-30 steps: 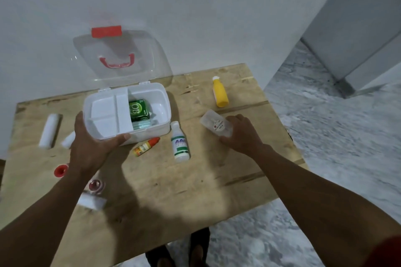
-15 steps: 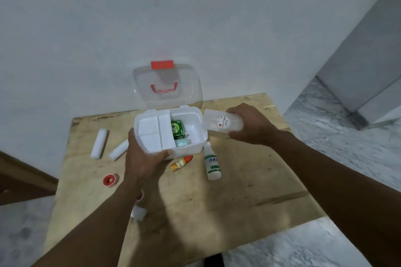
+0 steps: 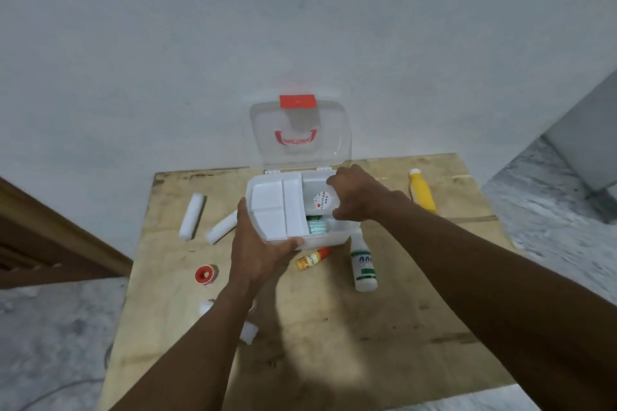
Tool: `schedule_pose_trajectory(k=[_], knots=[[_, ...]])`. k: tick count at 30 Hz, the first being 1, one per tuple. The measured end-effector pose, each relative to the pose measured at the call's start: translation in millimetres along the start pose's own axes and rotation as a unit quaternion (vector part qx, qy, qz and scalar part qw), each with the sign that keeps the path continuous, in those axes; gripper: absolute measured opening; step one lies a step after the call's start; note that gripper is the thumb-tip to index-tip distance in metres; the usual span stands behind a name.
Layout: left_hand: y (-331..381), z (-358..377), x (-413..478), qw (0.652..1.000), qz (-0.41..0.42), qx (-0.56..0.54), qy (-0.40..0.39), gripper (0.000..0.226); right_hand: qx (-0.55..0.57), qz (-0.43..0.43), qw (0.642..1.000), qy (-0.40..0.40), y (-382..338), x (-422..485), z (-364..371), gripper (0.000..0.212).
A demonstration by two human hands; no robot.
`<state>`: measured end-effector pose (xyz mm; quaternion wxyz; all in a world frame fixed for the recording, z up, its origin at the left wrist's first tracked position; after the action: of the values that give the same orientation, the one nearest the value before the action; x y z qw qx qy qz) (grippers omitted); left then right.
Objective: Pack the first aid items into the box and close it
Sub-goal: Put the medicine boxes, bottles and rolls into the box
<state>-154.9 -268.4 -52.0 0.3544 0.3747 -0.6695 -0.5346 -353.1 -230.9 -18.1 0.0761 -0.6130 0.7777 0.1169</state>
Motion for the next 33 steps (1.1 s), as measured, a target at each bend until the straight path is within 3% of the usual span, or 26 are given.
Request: schedule_pose_trajectory(k=[14, 23, 33], knots=[[6.5, 4.2, -2.4, 1.0, 0.003, -0.024, 0.002, 0.09, 0.135, -0.032, 0.99, 0.021, -16.5, 30.5, 34.6, 0.059], [2.9, 5.5, -1.2, 1.0, -0.012, -0.029, -0.002, 0.091, 0.214, -0.009, 0.965, 0.153, -17.8, 27.6, 35.4, 0.056], [4.7, 8.0, -1.0, 1.0, -0.001, -0.028, -0.002, 0.089, 0.24, 0.01, 0.956, 0.168, -17.0, 31.6, 42.5, 0.052]])
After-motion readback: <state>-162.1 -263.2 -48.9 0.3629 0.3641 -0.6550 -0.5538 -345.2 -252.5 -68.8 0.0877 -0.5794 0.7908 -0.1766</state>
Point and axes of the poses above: each hand's wrist, its own x-axis towards the middle knuckle, its own z-axis out of the palm, y = z × x, the point moved 7 cm from there along x, towards the middle knuckle, and after that the axes turned 8 degrees about -x, right-handed, at the moved point
